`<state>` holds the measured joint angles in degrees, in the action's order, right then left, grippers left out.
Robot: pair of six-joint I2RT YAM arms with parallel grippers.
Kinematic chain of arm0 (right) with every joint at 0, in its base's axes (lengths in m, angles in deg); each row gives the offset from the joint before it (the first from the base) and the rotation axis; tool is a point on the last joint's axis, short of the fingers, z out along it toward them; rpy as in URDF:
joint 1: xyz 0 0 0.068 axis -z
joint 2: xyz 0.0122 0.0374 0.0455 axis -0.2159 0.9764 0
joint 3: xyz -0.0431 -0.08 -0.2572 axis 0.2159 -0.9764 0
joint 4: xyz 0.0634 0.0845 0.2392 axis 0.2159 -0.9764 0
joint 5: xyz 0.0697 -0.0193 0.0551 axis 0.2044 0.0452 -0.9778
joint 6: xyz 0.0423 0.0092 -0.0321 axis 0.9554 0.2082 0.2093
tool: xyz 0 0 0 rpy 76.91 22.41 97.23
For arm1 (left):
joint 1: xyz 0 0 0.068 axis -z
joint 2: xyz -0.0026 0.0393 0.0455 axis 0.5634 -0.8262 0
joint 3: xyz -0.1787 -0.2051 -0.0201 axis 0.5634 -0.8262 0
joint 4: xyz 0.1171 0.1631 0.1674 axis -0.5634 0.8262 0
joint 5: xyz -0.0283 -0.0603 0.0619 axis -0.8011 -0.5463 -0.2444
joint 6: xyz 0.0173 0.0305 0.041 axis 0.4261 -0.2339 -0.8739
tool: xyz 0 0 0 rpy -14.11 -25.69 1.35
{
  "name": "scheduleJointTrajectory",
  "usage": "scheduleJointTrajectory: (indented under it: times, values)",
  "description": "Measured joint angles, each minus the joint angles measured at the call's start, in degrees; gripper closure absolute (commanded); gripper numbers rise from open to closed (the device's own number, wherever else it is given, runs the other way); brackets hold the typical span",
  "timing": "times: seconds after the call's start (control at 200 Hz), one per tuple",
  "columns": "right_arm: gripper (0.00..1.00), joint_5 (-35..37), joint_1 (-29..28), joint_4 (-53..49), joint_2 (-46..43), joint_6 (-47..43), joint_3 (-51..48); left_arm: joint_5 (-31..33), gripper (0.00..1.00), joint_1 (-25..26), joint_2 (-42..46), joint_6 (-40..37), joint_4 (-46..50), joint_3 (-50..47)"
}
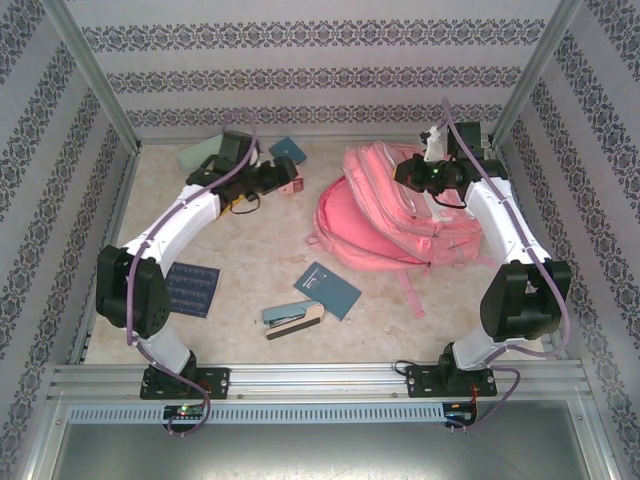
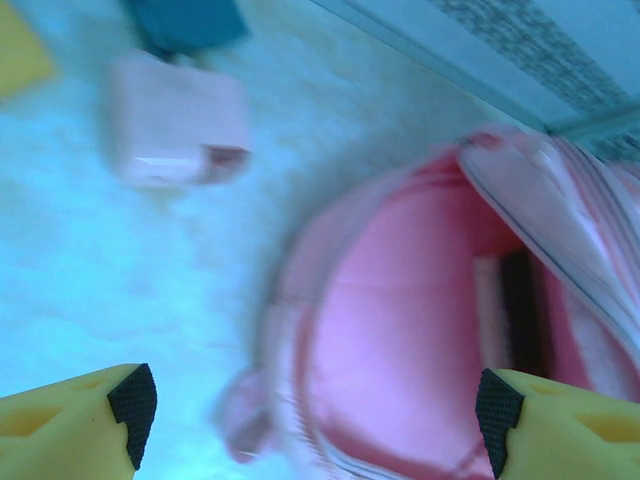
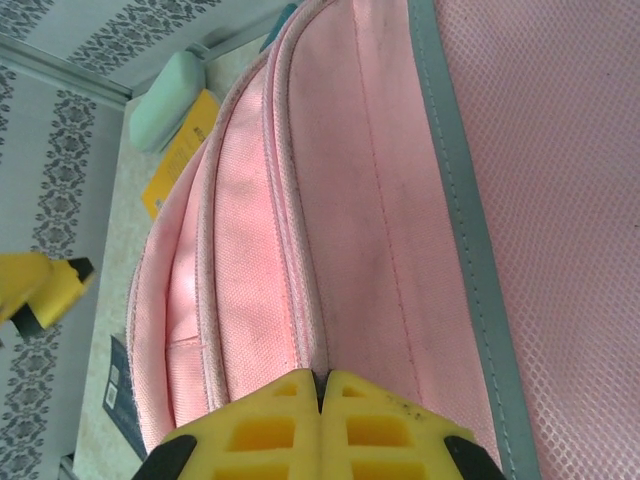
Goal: Pack the student bag
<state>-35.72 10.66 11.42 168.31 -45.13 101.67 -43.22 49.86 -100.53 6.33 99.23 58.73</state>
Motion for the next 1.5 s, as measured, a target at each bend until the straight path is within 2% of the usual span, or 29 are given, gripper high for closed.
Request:
scheduleJointTrajectory:
  times: [0.165,0.27,0.605,0.784,0.924,1.209,1.359,1.499]
  values:
    - [1.0,3.43,-2.56,0.24,0.0,-1.51,-1.18,-0.26,0.18,-9.68,-2.64,-4.02,1.16,-0.22]
    - [1.0,5.95,-4.7,0.2,0.22,-2.71,-2.71,-0.85,0.21,-13.44,-7.96,-5.33,1.49,1.86]
    - [1.0,11.19,-9.62,0.17,5.16,-4.24,-3.91,-2.99,0.25,-18.21,-29.29,-7.98,5.11,19.47]
    - [1.0,12.33,-10.1,0.15,5.42,-4.31,-3.89,-3.93,0.28,-19.74,-34.4,-8.11,7.21,23.56]
    - [0.99,12.7,-10.1,0.0,5.49,-4.33,-3.65,-5.35,0.28,-20.09,-33.9,-6.62,5.73,20.85]
    - [0.91,14.12,-10.1,-0.76,7.23,-4.31,-1.95,-9.94,0.32,-20.02,-25.07,2.8,-6.54,3.23]
    - [0.8,14.53,-10.1,-0.76,7.72,-4.24,-1.73,-11.23,0.32,-18.36,-20.37,9.27,-13.0,-5.57]
    - [0.65,15.32,-10.05,-0.72,7.74,-3.93,-1.62,-11.19,0.32,-13.75,-16.55,15.89,-17.9,-12.31]
